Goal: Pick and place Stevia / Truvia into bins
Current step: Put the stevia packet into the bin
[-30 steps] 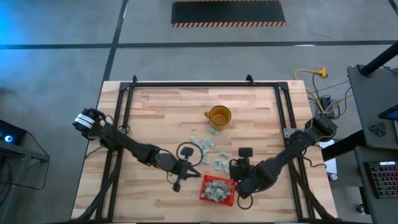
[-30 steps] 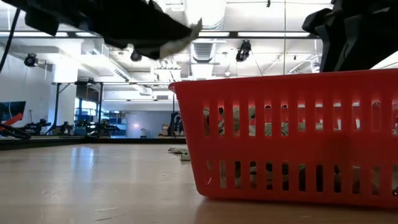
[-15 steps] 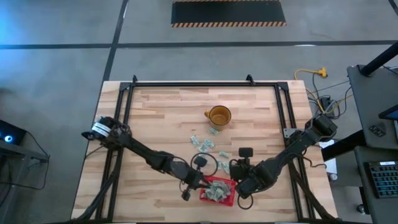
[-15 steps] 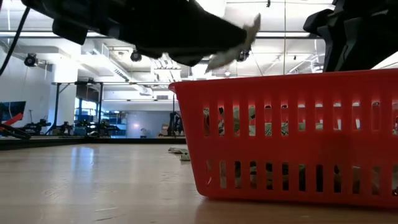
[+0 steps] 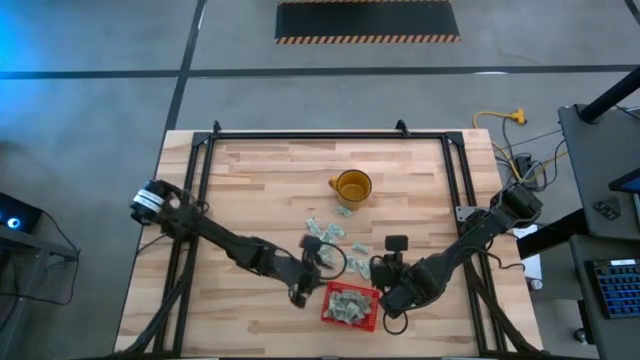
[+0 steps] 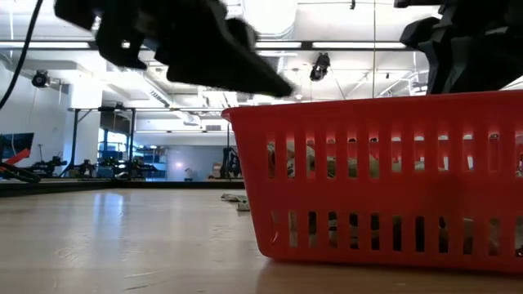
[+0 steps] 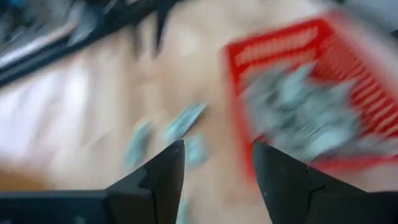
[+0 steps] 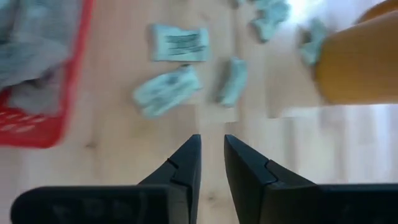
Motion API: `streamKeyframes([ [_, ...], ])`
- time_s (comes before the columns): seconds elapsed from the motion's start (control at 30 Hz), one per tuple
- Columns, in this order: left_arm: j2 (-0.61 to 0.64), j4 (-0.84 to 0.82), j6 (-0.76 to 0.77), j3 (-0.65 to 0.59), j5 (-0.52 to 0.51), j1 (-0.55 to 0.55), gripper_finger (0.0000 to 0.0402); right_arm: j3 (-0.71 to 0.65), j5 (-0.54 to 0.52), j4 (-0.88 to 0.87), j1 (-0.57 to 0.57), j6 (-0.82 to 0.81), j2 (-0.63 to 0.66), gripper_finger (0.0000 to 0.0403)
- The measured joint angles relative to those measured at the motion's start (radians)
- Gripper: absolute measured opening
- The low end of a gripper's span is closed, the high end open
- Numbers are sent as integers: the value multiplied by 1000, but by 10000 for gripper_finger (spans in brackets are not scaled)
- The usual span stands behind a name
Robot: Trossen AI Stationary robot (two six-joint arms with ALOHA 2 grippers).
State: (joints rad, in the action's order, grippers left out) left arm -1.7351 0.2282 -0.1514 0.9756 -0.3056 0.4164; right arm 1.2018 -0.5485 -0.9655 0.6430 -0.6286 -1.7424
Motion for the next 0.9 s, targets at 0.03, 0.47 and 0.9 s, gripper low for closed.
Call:
streamKeyframes([
  [0.03,25,-55,18,-4,-44,0,173,-8,-30,-2,0,1,0,59],
  [0.47,172,-137,68,-133,-172,-4,173,-143,-99,128,-126,116,0,59],
  [0.9,169,-132,69,-133,-173,-5,173,-267,170,457,-255,329,67,59],
])
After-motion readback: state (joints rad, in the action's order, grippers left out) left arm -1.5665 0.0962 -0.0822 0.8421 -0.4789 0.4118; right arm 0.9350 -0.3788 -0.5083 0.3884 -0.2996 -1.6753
